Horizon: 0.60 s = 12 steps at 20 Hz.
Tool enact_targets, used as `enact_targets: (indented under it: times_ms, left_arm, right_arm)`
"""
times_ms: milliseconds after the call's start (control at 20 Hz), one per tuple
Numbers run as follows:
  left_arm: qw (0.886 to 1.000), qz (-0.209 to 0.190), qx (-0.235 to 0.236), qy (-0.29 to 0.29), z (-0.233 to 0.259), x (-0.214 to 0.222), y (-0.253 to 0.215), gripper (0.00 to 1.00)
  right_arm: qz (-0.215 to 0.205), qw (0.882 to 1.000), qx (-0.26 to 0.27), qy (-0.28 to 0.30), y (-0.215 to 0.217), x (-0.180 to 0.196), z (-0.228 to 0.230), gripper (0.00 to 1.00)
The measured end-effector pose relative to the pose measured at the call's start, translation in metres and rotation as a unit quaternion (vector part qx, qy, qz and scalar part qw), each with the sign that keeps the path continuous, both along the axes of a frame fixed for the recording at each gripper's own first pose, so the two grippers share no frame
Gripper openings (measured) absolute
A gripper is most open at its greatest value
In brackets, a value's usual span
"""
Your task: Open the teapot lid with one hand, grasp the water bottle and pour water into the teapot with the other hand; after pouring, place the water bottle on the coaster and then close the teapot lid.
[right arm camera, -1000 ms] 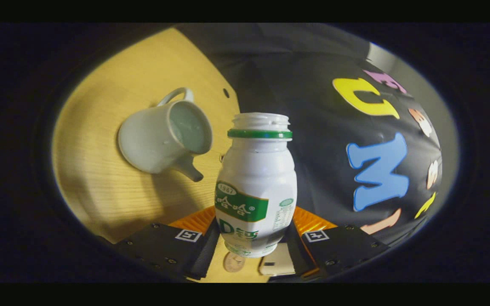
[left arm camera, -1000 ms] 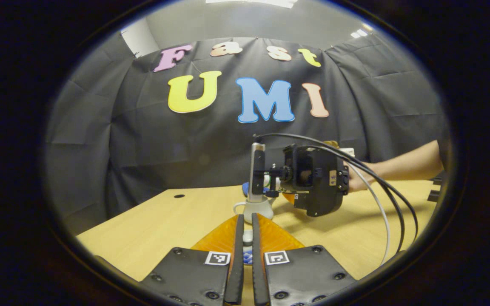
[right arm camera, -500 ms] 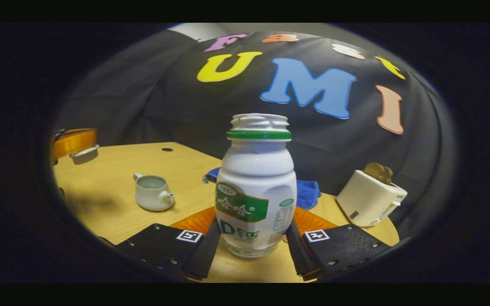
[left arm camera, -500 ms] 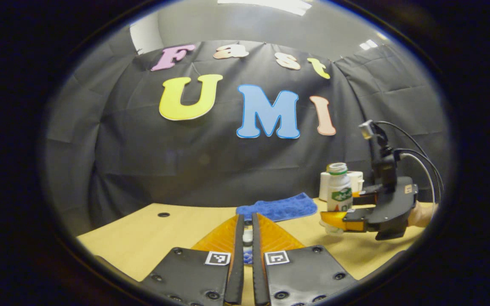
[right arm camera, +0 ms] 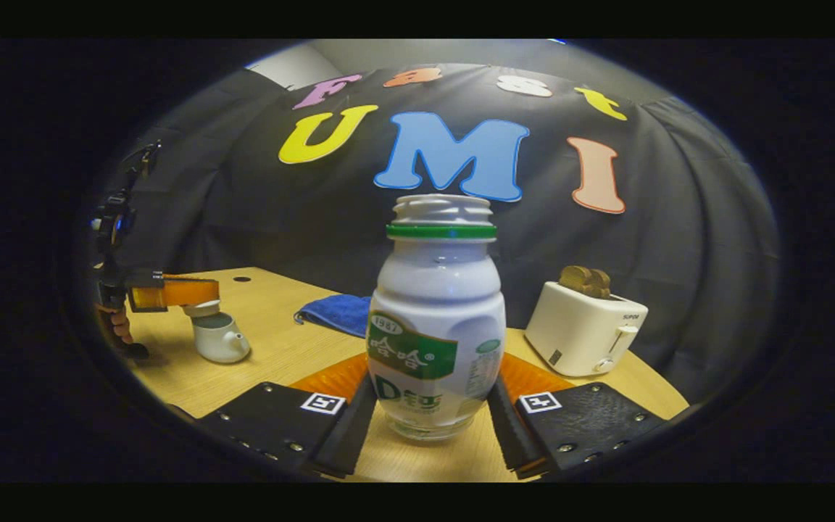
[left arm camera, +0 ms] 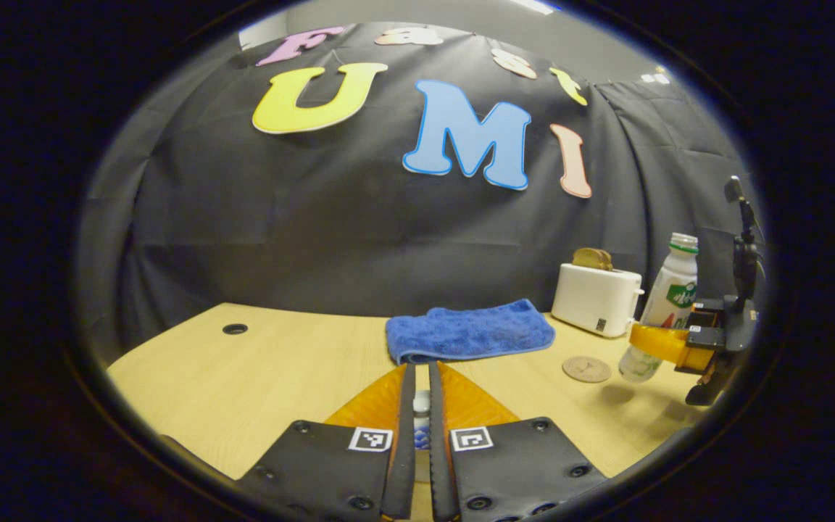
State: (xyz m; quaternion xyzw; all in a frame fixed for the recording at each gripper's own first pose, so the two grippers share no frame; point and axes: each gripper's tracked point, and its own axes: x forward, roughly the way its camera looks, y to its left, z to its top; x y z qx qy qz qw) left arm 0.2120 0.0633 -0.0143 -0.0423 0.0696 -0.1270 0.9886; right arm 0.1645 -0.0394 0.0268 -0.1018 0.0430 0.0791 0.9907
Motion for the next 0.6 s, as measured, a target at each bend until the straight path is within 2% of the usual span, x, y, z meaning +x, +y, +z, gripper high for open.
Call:
enact_targets:
  times_ms: [50, 150, 200, 300, 450, 550, 600]
  left_arm:
    - [1.0, 0.001, 0.005, -0.013, 0.004, 0.0, 0.0, 0.19]
    - [1.0, -0.004, 0.019, -0.016, 0.002, 0.0, -0.006, 0.15]
    - [1.0, -0.006, 0.023, -0.016, 0.001, 0.001, -0.008, 0.19]
    - [0.999, -0.007, 0.034, -0.015, -0.003, 0.003, -0.01, 0.16]
    - [0.999, -0.007, 0.037, -0.005, -0.017, 0.006, -0.012, 0.19]
    - [0.999, -0.001, 0.043, -0.016, -0.013, 0.006, -0.013, 0.16]
    - [0.999, -0.002, 0.047, -0.015, -0.012, 0.004, -0.014, 0.19]
  right_arm:
    - [0.0, 1.0, 0.002, 0.0, -0.001, 0.0, -0.001, 0.72]
    - [0.0, 1.0, 0.002, 0.003, -0.002, 0.0, -0.005, 0.72]
    - [-0.001, 1.0, 0.002, 0.005, -0.002, 0.001, -0.005, 0.72]
    - [-0.004, 1.0, 0.004, 0.004, -0.002, 0.001, -0.004, 0.72]
    - [-0.007, 1.0, 0.007, 0.0, -0.006, 0.003, -0.003, 0.72]
    - [-0.003, 1.0, 0.025, 0.012, -0.006, 0.008, -0.008, 0.72]
    - [-0.003, 0.999, 0.04, 0.018, -0.007, 0.012, -0.009, 0.72]
